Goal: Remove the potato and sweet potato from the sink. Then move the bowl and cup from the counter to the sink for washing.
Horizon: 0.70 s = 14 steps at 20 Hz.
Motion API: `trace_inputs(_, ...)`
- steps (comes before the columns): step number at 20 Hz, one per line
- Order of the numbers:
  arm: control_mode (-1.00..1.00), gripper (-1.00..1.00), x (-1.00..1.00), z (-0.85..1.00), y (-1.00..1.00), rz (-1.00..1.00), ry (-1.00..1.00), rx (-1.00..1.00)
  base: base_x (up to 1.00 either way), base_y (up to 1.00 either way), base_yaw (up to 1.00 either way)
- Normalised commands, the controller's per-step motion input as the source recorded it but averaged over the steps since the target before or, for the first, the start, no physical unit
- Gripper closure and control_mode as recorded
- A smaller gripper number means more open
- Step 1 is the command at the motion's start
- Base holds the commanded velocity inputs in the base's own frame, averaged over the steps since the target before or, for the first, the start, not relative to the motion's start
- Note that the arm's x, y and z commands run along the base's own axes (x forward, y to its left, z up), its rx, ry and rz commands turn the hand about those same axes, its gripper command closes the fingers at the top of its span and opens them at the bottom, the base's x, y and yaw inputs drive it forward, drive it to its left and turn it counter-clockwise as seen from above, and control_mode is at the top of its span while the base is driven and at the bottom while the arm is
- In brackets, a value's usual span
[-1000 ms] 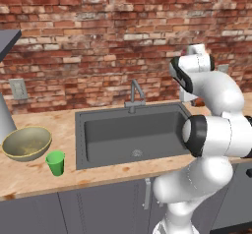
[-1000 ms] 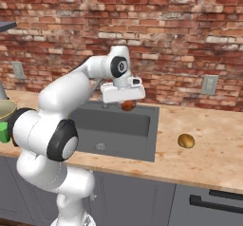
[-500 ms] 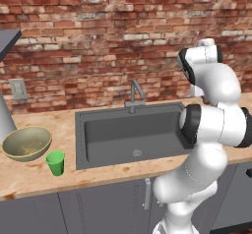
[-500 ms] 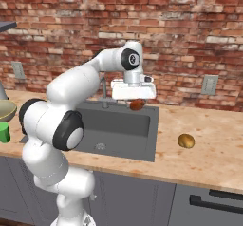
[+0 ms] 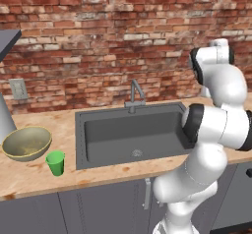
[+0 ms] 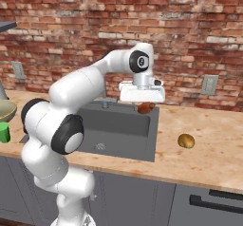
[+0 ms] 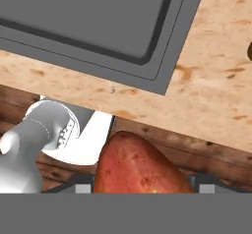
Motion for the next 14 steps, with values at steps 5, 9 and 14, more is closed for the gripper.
trace_inputs(5, -1.0, 1.0, -0.06, 0.0, -0.26, 0.0, -0.06, 0.02, 0.0, 0.0, 0.0)
trace_inputs(9, -1.0, 1.0, -0.03, -0.02, -0.2, 0.0, -0.11, 0.02, 0.0, 0.0, 0.0)
trace_inputs(14, -1.0, 1.0, -0.02, -0.01, -0.22, 0.0, -0.17, 0.02, 0.0, 0.0, 0.0)
